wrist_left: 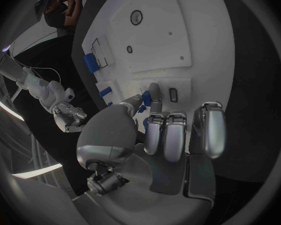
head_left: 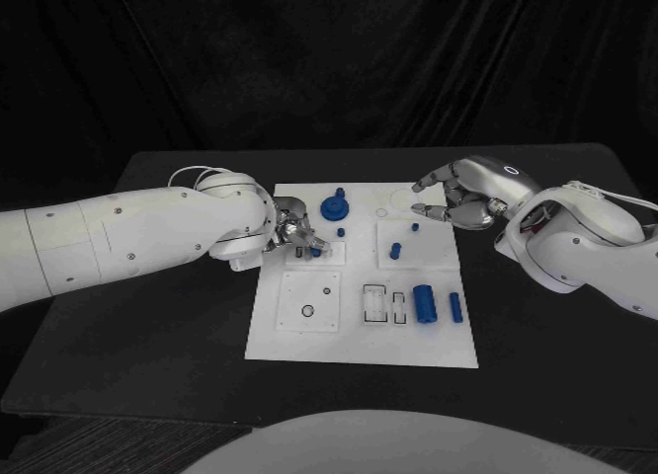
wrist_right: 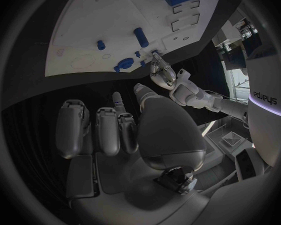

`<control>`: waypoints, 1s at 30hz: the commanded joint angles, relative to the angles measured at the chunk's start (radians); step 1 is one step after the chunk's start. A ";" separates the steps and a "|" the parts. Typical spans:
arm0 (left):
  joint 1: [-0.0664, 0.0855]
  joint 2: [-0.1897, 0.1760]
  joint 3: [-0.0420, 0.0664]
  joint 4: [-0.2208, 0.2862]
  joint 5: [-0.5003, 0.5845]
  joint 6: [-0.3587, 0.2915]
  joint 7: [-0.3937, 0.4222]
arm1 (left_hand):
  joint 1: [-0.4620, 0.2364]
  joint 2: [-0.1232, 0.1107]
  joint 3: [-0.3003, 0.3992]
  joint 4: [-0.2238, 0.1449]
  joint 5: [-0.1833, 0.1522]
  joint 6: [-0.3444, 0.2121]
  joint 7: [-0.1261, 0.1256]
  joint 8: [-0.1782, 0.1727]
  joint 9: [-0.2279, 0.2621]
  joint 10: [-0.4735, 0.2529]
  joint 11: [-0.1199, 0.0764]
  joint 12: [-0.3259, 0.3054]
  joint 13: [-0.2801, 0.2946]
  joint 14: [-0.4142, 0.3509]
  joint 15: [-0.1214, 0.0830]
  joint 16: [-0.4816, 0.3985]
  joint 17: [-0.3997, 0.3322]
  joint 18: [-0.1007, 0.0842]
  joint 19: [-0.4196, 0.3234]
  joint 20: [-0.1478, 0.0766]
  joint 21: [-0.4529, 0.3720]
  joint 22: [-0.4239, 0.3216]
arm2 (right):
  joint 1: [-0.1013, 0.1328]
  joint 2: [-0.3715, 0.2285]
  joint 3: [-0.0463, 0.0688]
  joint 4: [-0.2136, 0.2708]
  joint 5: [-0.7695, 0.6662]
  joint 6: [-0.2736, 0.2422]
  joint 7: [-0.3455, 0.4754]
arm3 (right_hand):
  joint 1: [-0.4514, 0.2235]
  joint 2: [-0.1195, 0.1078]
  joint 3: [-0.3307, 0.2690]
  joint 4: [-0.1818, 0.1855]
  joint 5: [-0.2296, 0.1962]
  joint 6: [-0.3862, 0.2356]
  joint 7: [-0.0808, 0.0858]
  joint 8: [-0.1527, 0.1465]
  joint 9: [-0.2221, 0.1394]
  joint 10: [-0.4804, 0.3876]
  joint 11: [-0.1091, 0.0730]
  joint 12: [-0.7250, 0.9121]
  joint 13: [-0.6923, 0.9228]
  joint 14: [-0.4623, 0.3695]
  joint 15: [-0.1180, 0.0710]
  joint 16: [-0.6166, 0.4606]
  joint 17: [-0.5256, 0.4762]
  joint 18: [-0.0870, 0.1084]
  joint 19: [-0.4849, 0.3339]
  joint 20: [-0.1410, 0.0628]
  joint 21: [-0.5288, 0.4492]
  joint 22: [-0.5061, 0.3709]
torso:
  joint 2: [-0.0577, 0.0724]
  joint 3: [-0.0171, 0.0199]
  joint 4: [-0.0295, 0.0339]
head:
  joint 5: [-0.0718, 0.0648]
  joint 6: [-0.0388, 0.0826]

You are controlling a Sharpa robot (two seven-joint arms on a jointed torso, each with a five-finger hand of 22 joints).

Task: Assemble the parts on the task board

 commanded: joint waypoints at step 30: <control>-0.002 0.004 0.001 -0.006 0.006 0.027 0.032 | 0.068 0.006 0.045 0.010 0.282 -0.008 -0.013 0.023 0.088 0.104 -0.018 0.003 0.262 0.106 -0.017 0.003 0.263 0.010 0.003 -0.019 -0.019 0.134 | -0.011 0.003 0.001 -0.007 -0.006 0.009 -0.016 | 0.022 0.013 0.022 -0.013 0.100 0.015 0.002 -0.014 -0.005 0.101 0.009 0.000 0.252 0.064 0.010 -0.007 0.037 0.017 0.027 0.007 -0.009 0.188 | 0.000 0.0008 -0.0007 | 0.003 0.000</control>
